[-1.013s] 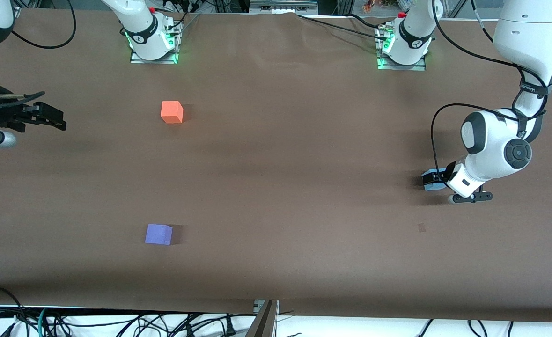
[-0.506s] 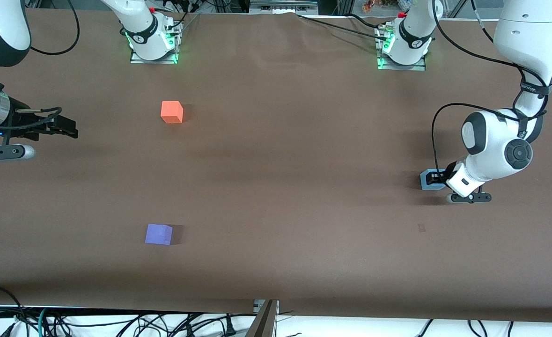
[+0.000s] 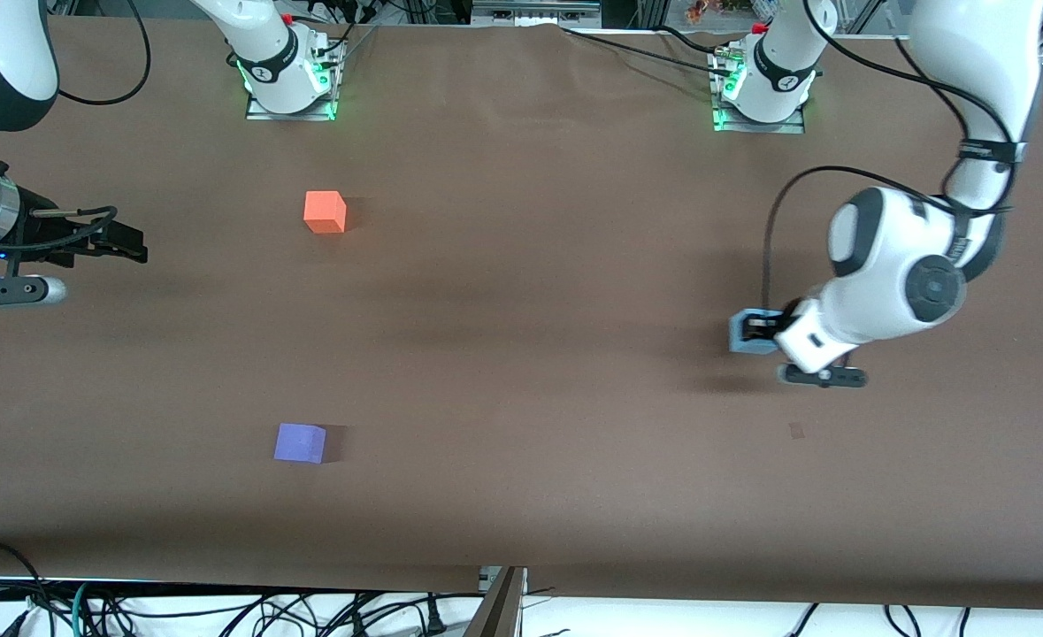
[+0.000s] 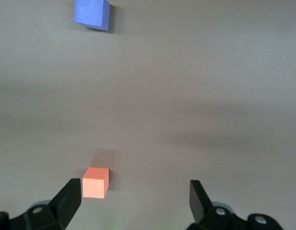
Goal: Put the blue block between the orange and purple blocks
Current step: 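Close the left gripper on the blue cube and lift it, then set the blue cube mid-table with the left gripper while the right gripper approaches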
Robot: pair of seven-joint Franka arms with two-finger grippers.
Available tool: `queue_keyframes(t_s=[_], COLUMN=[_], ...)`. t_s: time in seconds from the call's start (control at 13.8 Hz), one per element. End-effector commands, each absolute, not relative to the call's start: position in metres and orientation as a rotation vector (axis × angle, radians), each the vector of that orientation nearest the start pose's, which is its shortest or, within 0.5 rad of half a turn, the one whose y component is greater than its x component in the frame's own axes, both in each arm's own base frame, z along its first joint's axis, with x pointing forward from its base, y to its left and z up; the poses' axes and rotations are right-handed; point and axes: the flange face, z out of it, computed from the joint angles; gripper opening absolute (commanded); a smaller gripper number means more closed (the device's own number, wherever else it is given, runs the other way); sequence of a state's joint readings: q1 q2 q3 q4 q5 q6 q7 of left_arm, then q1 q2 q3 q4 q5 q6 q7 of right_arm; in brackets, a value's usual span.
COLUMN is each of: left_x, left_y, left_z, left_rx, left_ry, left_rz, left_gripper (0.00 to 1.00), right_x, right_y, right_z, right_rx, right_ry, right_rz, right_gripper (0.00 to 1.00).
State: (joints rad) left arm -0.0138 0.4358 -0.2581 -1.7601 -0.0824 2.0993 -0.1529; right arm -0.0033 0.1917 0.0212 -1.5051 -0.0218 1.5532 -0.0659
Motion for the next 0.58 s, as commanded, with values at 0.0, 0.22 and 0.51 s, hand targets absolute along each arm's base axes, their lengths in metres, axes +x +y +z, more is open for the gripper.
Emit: queue_keyframes(t_s=[0.0, 0.22, 0.51], left_x=[0.638, 0.633, 0.612], left_y=[-0.276, -0.374, -0.446], left_z=[0.307, 0.295, 0.279], left_rx=[-3.323, -3.339, -3.350], left_ry=[0.040, -0.155, -0.205], left_rz=[0.223, 0.213, 0.122], left_gripper=[0.00, 0.00, 0.10], right_x=[0.607, 0.607, 0.614], right_y=[0.008, 0.013, 0.015], right_z=[0.544, 0.544, 0.531], right_rx=[-3.118, -3.097, -3.101], right_ry=[-0.150, -0.148, -0.164], right_rz=[0.220, 0.218, 0.233], right_gripper=[1.00, 1.00, 1.00])
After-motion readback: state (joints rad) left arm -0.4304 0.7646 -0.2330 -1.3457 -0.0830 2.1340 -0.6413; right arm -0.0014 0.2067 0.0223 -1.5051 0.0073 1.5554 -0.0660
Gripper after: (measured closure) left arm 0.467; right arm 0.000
